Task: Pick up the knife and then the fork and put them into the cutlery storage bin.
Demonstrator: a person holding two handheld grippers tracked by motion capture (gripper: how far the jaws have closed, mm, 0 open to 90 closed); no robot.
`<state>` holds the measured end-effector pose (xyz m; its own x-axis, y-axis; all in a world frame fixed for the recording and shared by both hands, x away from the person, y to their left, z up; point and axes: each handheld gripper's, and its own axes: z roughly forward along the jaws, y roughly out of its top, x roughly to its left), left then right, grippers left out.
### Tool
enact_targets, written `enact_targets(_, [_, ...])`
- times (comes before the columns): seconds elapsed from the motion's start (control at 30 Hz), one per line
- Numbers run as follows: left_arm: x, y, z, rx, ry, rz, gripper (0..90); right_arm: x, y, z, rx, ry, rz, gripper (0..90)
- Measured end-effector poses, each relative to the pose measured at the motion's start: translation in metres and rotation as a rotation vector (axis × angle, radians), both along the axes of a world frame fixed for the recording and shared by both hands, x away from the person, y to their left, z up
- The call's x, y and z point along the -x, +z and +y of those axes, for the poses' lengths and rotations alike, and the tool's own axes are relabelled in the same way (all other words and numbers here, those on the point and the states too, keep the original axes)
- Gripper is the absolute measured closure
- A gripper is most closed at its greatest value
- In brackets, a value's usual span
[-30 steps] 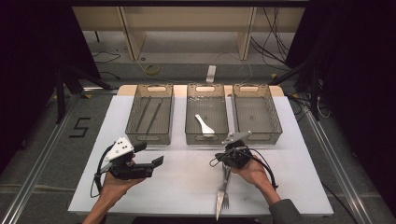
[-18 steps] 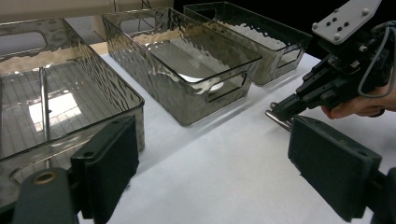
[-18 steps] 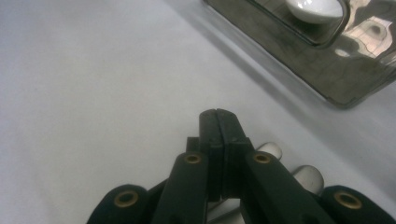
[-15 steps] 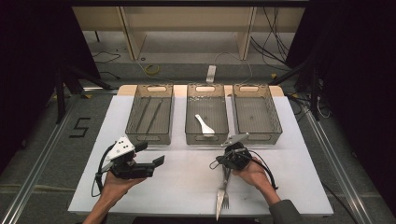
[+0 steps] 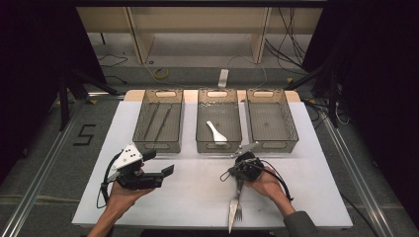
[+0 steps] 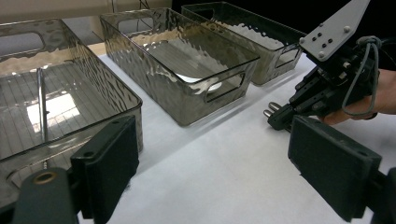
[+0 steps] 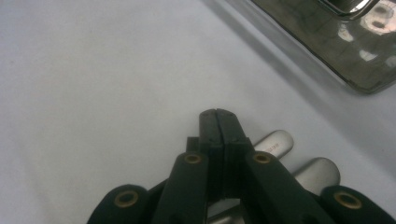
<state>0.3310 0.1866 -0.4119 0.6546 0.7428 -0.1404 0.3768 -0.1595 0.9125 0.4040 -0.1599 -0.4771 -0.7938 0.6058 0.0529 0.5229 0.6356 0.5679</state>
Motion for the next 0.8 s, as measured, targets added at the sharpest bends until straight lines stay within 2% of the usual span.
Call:
enact_targets(0.3, [0.001, 0.0, 0.0, -0.007, -0.004, -0.006, 15.5, -0.001, 0.002, -0.001, 0.048, 0.005, -0.016, 90.0])
enact_targets(0.63, [0.001, 0.0, 0.0, -0.008, -0.005, -0.008, 15.6, -0.002, 0.004, -0.008, 0.056, -0.02, 0.013, 90.0])
enact_targets(0.8, [0.002, 0.001, 0.001, -0.008, -0.004, -0.007, 15.5, -0.001, 0.005, -0.014, 0.07, -0.029, 0.011, 90.0])
